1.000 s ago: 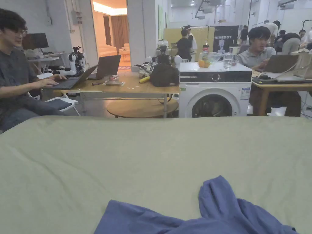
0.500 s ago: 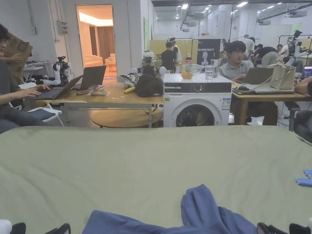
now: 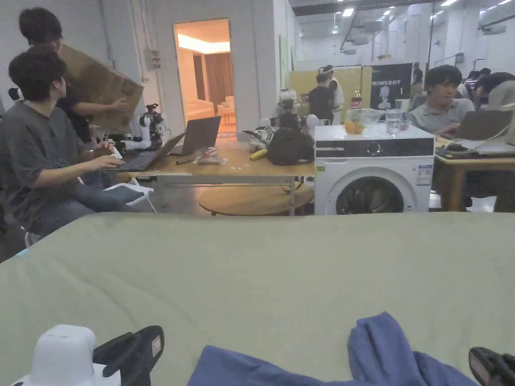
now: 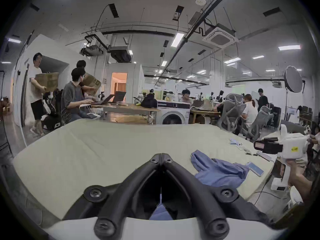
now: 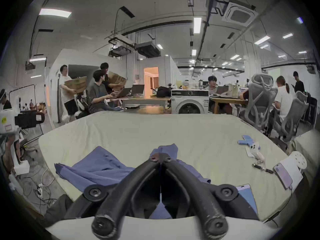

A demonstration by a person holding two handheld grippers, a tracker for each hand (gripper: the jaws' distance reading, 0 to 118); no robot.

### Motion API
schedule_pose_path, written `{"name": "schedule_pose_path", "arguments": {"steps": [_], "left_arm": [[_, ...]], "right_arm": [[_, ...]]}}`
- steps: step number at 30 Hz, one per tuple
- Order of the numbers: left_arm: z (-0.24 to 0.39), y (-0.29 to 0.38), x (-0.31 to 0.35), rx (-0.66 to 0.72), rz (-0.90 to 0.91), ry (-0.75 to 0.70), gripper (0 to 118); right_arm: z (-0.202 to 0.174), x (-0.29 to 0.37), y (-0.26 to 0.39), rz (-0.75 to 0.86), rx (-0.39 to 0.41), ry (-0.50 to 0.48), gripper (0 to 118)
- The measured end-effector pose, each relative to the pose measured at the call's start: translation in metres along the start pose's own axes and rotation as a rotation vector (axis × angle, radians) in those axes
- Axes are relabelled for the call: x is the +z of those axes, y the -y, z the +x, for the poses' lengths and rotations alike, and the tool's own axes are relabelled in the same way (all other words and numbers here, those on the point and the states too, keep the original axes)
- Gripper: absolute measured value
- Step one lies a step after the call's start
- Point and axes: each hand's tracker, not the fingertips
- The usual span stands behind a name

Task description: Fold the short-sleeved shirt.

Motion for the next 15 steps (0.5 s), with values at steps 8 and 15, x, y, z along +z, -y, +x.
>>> {"name": "schedule_pose_path", "arguments": {"steps": [8, 15], "left_arm": [[-0.06, 0.01, 0.004, 0.174, -0.162, -0.086, 36], [-0.108, 0.079, -0.039, 0.356, -0.421, -0.129, 74]], "right_arm": [[-0.007, -0.006, 0.004, -0.027, 0.003, -0.058, 0], [-0.008, -0.011, 0.018, -0.081, -0.025, -0.087, 0]]}}
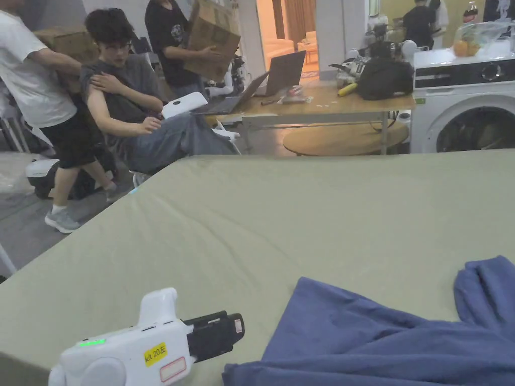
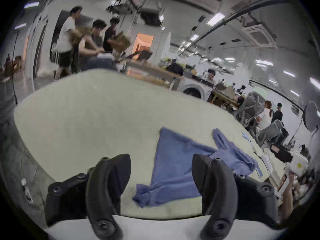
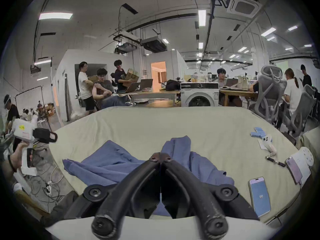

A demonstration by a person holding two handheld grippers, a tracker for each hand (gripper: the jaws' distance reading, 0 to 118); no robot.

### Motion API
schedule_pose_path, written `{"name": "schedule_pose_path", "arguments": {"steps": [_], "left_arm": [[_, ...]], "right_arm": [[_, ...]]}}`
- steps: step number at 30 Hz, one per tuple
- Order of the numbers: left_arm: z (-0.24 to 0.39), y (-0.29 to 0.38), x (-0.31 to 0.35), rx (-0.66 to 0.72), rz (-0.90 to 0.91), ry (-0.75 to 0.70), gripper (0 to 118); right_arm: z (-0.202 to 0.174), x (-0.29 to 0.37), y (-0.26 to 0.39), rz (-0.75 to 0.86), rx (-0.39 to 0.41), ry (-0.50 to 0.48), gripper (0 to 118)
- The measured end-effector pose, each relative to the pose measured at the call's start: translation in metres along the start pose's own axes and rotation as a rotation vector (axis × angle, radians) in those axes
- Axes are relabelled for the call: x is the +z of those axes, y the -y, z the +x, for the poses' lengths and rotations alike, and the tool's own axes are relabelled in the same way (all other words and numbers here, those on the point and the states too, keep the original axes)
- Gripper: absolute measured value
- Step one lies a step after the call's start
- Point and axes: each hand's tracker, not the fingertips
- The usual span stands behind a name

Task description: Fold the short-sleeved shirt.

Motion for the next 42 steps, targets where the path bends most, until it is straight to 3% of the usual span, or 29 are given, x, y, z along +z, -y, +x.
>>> {"name": "schedule_pose_path", "arguments": {"steps": [5, 11, 13, 15, 18, 19, 21, 22, 28, 31, 33, 34, 35, 36, 38, 42], "left_arm": [[-0.017, 0.028, -0.043, 0.071, -0.123, -0.031, 72], [-0.012, 0.056, -0.067, 0.07, -0.241, -0.027, 30], [-0.006, 0.06, -0.066, 0.062, -0.224, -0.024, 11], [-0.001, 0.058, -0.069, 0.043, -0.228, -0.03, 5], [0.006, 0.059, -0.067, -0.038, -0.231, -0.055, 5], [0.009, 0.059, -0.067, -0.05, -0.23, -0.059, 5], [0.017, 0.061, -0.064, -0.049, -0.247, -0.051, 5], [0.018, 0.061, -0.065, -0.049, -0.247, -0.053, 5], [0.011, 0.058, -0.064, -0.009, -0.252, -0.045, 5], [0.013, 0.058, -0.064, -0.004, -0.251, -0.045, 5], [0.014, 0.058, -0.064, -0.011, -0.249, -0.05, 5], [0.015, 0.058, -0.064, -0.015, -0.248, -0.051, 5], [0.016, 0.059, -0.063, -0.018, -0.245, -0.053, 5], [0.016, 0.059, -0.064, -0.02, -0.243, -0.053, 5], [0.018, 0.059, -0.063, -0.032, -0.236, -0.055, 5], [0.024, 0.058, -0.042, -0.091, -0.124, -0.06, 4]], "right_arm": [[0.008, 0.003, 0.008, -0.042, -0.001, 0.018, 0], [0.026, 0.004, 0.013, -0.072, -0.051, 0.046, 0], [0.032, 0.001, 0.011, -0.083, -0.043, 0.061, 0], [0.043, -0.008, 0.004, -0.102, -0.028, 0.071, 0], [0.07, -0.041, -0.017, -0.196, -0.023, 0.076, 0], [0.085, -0.057, -0.023, -0.231, -0.025, 0.078, 13], [0.109, -0.101, -0.034, -0.322, -0.039, 0.057, 53], [0.119, -0.121, -0.038, -0.35, -0.05, 0.061, 59], [0.152, -0.24, -0.033, -0.624, -0.066, 0.057, 60], [0.155, -0.272, -0.021, -0.712, -0.096, 0.052, 60], [0.152, -0.283, -0.009, -0.789, -0.042, 0.045, 60], [0.146, -0.283, -0.005, -0.786, 0.043, 0.104, 54], [0.141, -0.278, -0.006, -0.747, 0.082, 0.127, 40], [0.142, -0.274, -0.008, -0.744, 0.043, 0.097, 26], [0.142, -0.266, -0.013, -0.728, 0.04, 0.095, 1], [0.134, -0.222, -0.045, -0.56, 0.11, 0.146, 1]]}}
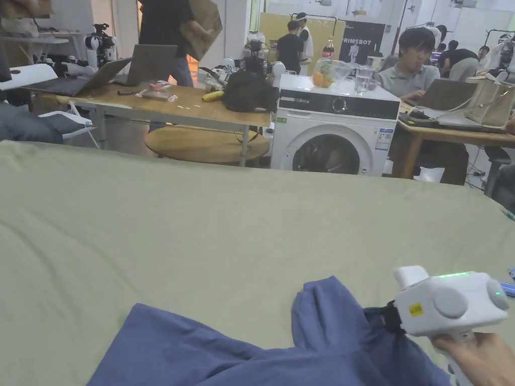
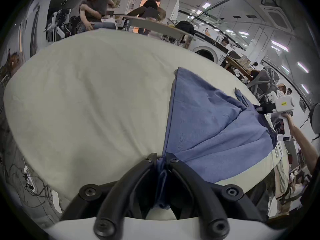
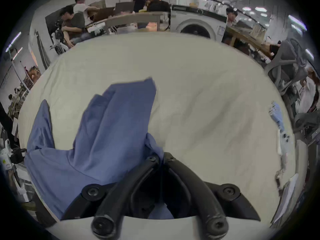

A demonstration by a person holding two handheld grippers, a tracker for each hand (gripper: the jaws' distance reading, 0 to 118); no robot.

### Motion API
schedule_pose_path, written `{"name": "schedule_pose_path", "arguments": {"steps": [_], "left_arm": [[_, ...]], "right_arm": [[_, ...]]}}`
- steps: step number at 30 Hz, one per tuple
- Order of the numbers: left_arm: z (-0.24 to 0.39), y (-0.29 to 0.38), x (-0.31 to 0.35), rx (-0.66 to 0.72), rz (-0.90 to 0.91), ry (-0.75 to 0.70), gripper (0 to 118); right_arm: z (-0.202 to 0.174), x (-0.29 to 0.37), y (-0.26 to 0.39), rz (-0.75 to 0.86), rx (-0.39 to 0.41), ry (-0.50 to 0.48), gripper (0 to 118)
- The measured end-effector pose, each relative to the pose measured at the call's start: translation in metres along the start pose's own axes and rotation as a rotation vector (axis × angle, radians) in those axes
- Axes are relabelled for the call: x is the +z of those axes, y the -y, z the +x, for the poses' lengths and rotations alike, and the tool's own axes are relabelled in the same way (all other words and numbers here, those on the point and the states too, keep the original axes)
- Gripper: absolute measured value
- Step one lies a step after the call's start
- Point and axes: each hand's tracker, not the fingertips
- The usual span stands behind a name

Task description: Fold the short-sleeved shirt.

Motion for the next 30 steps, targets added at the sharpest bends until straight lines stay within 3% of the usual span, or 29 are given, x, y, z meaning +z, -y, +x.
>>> {"name": "schedule_pose_path", "arguments": {"steps": [5, 12, 14, 20, 30], "left_arm": [[0.013, -0.036, 0.068, 0.019, 0.263, 0.081, 4], [0.057, -0.129, 0.139, -0.135, 0.575, 0.142, 3], [0.065, -0.168, 0.144, -0.176, 0.637, 0.134, 3], [0.092, -0.278, 0.152, -0.205, 0.744, 0.119, 3], [0.126, -0.397, 0.145, -0.292, 0.783, 0.002, 3]], "right_arm": [[0.017, 0.109, -0.01, 0.212, -0.012, 0.025, 1], [0.043, 0.248, -0.022, 0.519, -0.133, 0.079, 1], [0.047, 0.274, -0.032, 0.594, -0.143, 0.134, 1], [0.05, 0.322, -0.083, 0.727, -0.187, 0.159, 1], [0.056, 0.327, -0.205, 0.807, -0.238, 0.247, 1]]}}
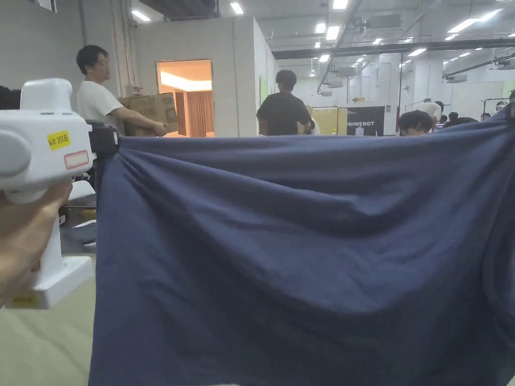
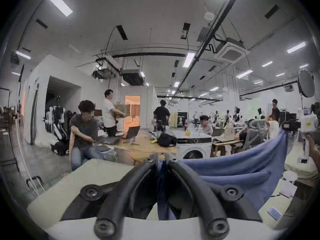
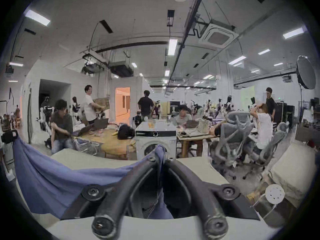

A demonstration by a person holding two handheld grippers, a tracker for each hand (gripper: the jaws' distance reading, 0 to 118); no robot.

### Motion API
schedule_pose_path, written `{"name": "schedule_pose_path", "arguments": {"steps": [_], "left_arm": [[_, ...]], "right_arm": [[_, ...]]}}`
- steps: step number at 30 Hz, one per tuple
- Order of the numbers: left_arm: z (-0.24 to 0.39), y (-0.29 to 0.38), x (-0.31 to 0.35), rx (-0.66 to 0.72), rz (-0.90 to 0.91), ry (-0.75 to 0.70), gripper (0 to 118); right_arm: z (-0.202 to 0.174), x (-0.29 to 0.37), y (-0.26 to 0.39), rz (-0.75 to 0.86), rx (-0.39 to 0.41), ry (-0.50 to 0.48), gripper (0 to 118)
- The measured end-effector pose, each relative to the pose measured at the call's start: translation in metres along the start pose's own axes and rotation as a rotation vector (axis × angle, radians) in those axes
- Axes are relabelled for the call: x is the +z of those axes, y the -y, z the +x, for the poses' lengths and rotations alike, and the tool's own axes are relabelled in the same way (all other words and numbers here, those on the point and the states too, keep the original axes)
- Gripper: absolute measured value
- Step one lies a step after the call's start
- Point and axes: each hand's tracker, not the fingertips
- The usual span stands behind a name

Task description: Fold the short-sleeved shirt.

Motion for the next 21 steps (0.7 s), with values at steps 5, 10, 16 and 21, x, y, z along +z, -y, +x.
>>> {"name": "schedule_pose_path", "arguments": {"steps": [5, 10, 16, 21], "left_arm": [[-0.004, -0.013, -0.052, -0.005, -0.017, -0.047, 3], [-0.005, -0.011, -0.105, -0.03, -0.047, -0.088, 3], [-0.002, 0.003, -0.161, -0.044, -0.057, -0.109, 2], [0.0, 0.021, -0.202, -0.034, -0.073, -0.128, 2]], "right_arm": [[-0.017, -0.049, -0.027, 0.017, -0.008, 0.02, 1], [-0.031, -0.089, -0.051, 0.041, -0.029, 0.036, 1], [-0.044, -0.131, -0.059, 0.045, -0.001, 0.063, 1], [-0.048, -0.175, -0.059, 0.034, 0.023, 0.074, 1]]}}
